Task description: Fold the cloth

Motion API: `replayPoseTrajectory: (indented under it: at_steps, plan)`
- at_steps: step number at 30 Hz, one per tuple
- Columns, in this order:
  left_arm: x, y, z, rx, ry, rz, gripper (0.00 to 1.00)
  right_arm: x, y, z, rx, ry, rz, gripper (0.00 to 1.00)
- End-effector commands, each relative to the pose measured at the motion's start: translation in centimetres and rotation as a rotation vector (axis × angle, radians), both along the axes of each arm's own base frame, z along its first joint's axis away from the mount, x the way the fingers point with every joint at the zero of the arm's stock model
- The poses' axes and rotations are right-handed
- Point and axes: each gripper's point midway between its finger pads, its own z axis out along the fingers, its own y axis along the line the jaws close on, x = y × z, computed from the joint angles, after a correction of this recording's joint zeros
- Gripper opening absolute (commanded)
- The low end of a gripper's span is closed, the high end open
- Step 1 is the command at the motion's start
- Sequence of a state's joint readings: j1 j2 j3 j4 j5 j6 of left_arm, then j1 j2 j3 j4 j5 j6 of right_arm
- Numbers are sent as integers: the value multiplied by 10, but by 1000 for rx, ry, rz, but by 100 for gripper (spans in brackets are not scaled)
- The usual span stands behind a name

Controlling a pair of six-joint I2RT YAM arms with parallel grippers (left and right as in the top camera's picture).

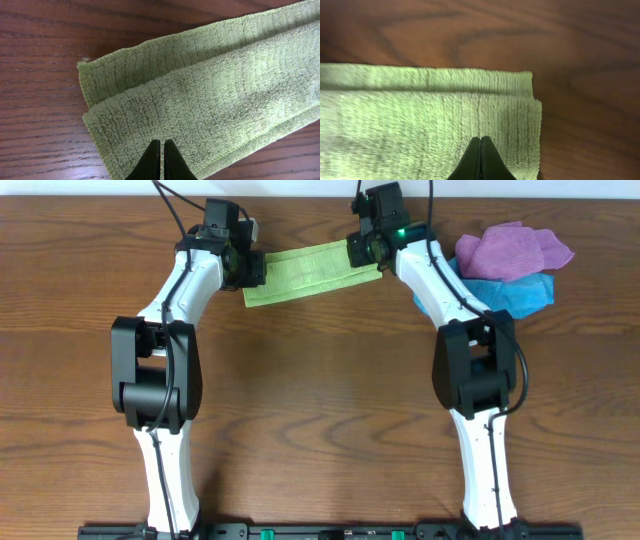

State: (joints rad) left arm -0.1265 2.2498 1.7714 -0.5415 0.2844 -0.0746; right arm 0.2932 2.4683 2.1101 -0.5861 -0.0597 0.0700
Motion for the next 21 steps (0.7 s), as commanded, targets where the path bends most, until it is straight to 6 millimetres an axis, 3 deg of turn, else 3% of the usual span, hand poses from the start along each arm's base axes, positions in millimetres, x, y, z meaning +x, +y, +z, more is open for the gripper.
replayPoseTrajectory:
  at_steps: [1,8,17,21]
  plan:
    - [2,2,-5,8,4,5,6,-2,-8,-29,-52,36,-10,2]
    - [2,2,-5,8,5,5,6,-17,-13,-63,-100,125,-17,1]
    - [2,3,-5,19,0,-17,6,-72,5,-80,-119,333,9,1]
    - [3,8,-6,50,-4,-2,6,-81,15,-81,-131,350,21,1]
